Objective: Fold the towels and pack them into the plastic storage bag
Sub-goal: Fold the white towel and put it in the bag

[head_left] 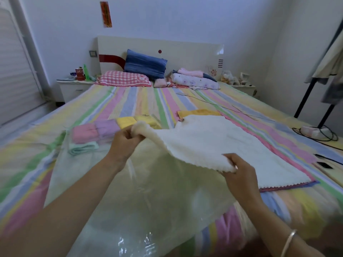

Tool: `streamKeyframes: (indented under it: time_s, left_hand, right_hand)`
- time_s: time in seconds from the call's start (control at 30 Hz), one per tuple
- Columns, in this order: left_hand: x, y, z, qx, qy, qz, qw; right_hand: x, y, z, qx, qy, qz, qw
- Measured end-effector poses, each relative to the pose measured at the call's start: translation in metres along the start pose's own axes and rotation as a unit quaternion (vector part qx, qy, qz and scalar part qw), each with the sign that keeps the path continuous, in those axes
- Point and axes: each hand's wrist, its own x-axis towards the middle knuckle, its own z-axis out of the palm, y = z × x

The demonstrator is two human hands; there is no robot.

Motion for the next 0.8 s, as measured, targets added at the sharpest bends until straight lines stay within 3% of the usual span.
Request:
streamKeyframes:
  time_s: [0.17, 0.23, 0.33, 0.4, 0.5, 0.57, 0.63, 0.7, 0.8]
  left_hand:
    - [-0.005, 0.025, -0.045, 0.027, 0.004, 0.03, 0.999]
    - [-0.018, 0.027, -0.068, 0.047, -0.013, 0.026, 0.998]
    - [-0.046, 0.019, -0.095, 0.071, -0.101, -0.072, 0.99]
    - [-0.064, 0.006, -0.106, 0.14, -0.213, -0.163, 0.953]
    - [-0.089, -0.008, -0.108, 0.209, -0.382, -0.276, 0.857]
    - [-0.099, -0.015, -0.102, 0.226, -0.44, -0.304, 0.814]
    - [-0.1, -0.017, -0.092, 0.212, -0.457, -0.312, 0.805]
    - [-0.093, -0.017, -0.082, 0.178, -0.441, -0.314, 0.822]
    - [-0.072, -0.017, -0.06, 0.152, -0.354, -0.286, 0.877]
  right_hand:
    - [0.005, -0.082, -0.03, 0.182, -0.077, -0.121, 0.973]
    - [0.005, -0.102, -0.039, 0.179, -0.141, -0.136, 0.964]
    - [0.002, -0.116, -0.05, 0.097, -0.31, -0.068, 0.943]
    - [-0.006, -0.112, -0.053, 0.032, -0.43, -0.003, 0.902]
    - [-0.018, -0.093, -0.049, 0.014, -0.542, 0.011, 0.84]
    - [-0.022, -0.078, -0.047, 0.01, -0.566, 0.042, 0.823]
    - [-0.021, -0.063, -0.047, -0.001, -0.573, 0.068, 0.817]
    - [-0.016, -0.047, -0.044, -0.018, -0.552, 0.087, 0.829]
    - [0.002, -0.019, -0.036, -0.031, -0.436, 0.147, 0.887]
